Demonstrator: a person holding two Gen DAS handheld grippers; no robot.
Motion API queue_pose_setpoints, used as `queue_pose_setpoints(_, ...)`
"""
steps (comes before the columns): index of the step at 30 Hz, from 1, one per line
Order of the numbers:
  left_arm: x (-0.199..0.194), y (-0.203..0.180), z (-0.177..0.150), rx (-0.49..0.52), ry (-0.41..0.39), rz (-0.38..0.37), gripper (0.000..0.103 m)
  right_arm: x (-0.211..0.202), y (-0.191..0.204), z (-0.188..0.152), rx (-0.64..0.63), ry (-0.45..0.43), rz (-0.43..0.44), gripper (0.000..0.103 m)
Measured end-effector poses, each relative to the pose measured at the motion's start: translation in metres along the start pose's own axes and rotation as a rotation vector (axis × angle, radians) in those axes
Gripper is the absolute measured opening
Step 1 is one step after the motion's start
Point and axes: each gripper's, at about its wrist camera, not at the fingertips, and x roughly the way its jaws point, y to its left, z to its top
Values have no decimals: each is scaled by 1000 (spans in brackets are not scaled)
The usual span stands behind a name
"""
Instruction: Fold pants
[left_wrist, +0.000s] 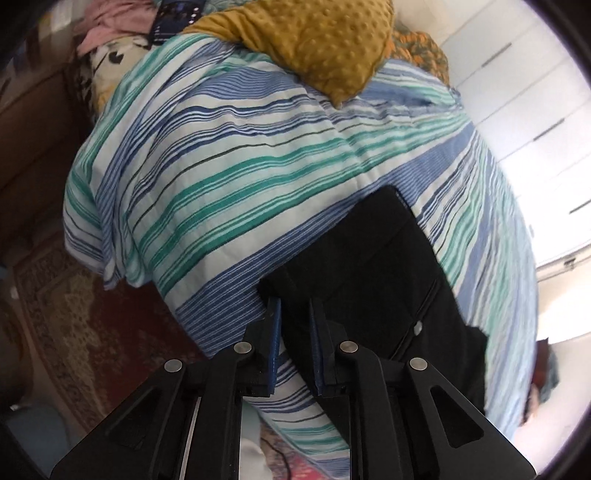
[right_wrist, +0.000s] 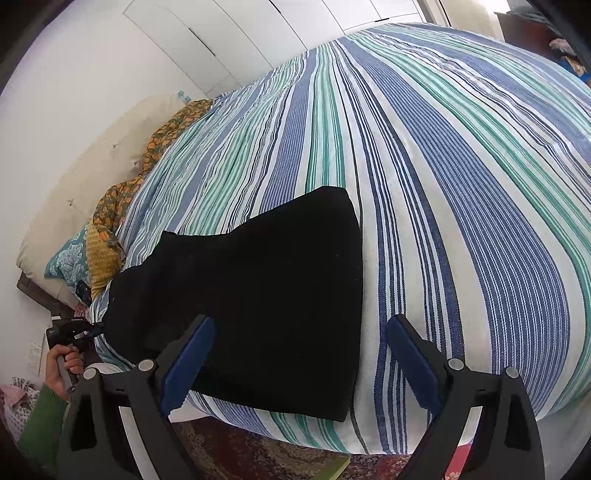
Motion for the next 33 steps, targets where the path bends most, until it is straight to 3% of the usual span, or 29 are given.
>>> queue_pose_setpoints(3,-17,29,9,-137,-59,-39,33,-2,-2,-1,11,-3,5,94)
queue_pose_setpoints(6,-17,48,12,-206,-22,-79,34,0,-4,-1,17,1,5,94)
queue_pose_setpoints(9,-4,33,8,-117,78,-111,34,2,-1,-1,6,3,2,94)
queue_pose_setpoints(12,17,13,6,-41,150,-92,37,4,2,-2,-6,11,-1,94)
queue_pose_setpoints(20,30,-4,10,-25,97,-88,39,3,1,-2,-6,14,0,94)
queue_pose_setpoints(25,8,0,8,7,20,-173,33,5,2,-3,-11,17,-4,94)
queue_pose_setpoints(29,21,-2,13,5,64,-123,34,5,2,-3,-8,18,-3,94)
queue_pose_setpoints(31,36,-2,17,5,123,-114,54,6,2,-3,-11,20,-6,94)
queue_pose_setpoints(33,47,-4,19,-11,162,-113,63,6,4,-3,-13,19,-5,94)
